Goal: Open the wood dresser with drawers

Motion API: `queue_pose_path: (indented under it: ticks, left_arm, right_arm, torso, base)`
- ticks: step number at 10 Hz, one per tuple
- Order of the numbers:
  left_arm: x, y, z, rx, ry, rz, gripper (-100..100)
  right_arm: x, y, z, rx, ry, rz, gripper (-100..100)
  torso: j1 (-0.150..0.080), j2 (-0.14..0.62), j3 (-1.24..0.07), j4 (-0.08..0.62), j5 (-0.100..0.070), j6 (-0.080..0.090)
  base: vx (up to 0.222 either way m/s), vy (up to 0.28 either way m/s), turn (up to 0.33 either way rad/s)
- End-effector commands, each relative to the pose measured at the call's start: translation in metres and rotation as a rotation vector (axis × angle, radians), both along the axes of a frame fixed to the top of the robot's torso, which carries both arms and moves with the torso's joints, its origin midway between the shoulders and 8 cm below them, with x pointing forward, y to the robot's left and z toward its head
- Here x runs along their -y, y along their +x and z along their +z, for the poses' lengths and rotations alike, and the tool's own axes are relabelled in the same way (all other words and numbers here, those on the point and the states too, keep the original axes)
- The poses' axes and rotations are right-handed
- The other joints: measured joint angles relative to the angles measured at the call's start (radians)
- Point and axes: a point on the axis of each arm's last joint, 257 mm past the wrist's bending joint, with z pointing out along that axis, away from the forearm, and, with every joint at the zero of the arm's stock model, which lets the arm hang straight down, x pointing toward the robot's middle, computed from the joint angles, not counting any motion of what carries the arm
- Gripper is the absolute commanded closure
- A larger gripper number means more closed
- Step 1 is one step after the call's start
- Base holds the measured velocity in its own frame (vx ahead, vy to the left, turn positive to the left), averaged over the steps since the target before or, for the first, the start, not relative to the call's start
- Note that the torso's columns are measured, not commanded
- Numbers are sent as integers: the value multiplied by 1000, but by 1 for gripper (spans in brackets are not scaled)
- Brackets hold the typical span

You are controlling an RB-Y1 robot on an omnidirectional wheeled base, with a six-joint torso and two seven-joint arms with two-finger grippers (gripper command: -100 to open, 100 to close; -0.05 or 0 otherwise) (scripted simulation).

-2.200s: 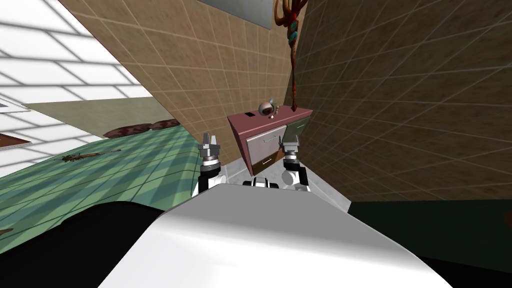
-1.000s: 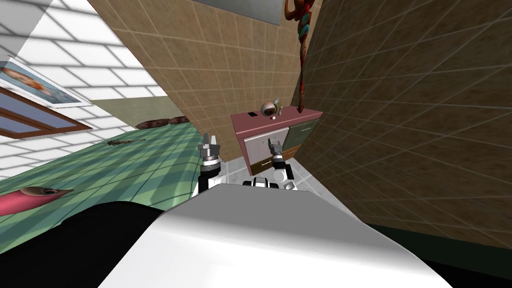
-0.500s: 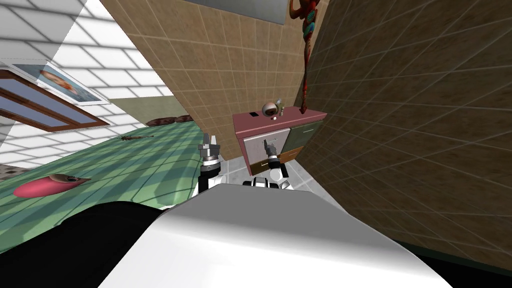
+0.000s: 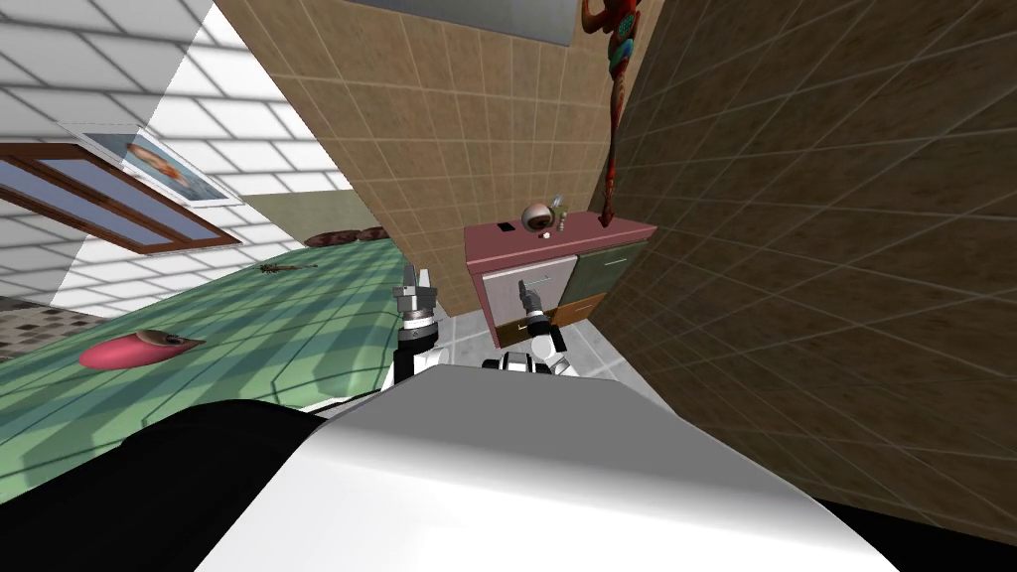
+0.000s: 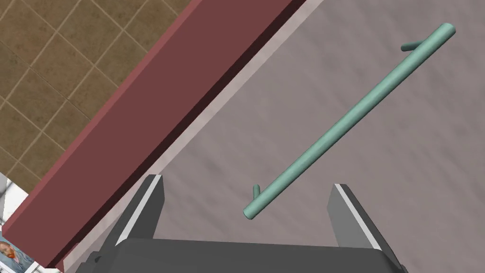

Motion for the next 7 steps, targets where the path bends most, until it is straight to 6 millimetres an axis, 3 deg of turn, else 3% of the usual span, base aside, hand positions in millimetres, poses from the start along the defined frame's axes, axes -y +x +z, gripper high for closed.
queue_pose_path:
  ticks: [1, 5, 7]
  left_arm:
    - [0, 0, 0, 0, 0, 0, 0]
    - [0, 0, 0, 0, 0, 0, 0]
    - [0, 0, 0, 0, 0, 0, 0]
  right_arm:
    - [-17, 0, -19, -67, 92, 52, -100]
    - [-33, -1, -39, -142, 181, 102, -100]
    - [-37, 4, -31, -133, 170, 105, -100]
  torso:
    - [-1, 0, 0, 0, 0, 0]
    - [1, 0, 0, 0, 0, 0]
    - [1, 0, 0, 0, 0, 0]
  base:
    - [13, -71, 110]
    - [2, -54, 78]
    - [32, -7, -28]
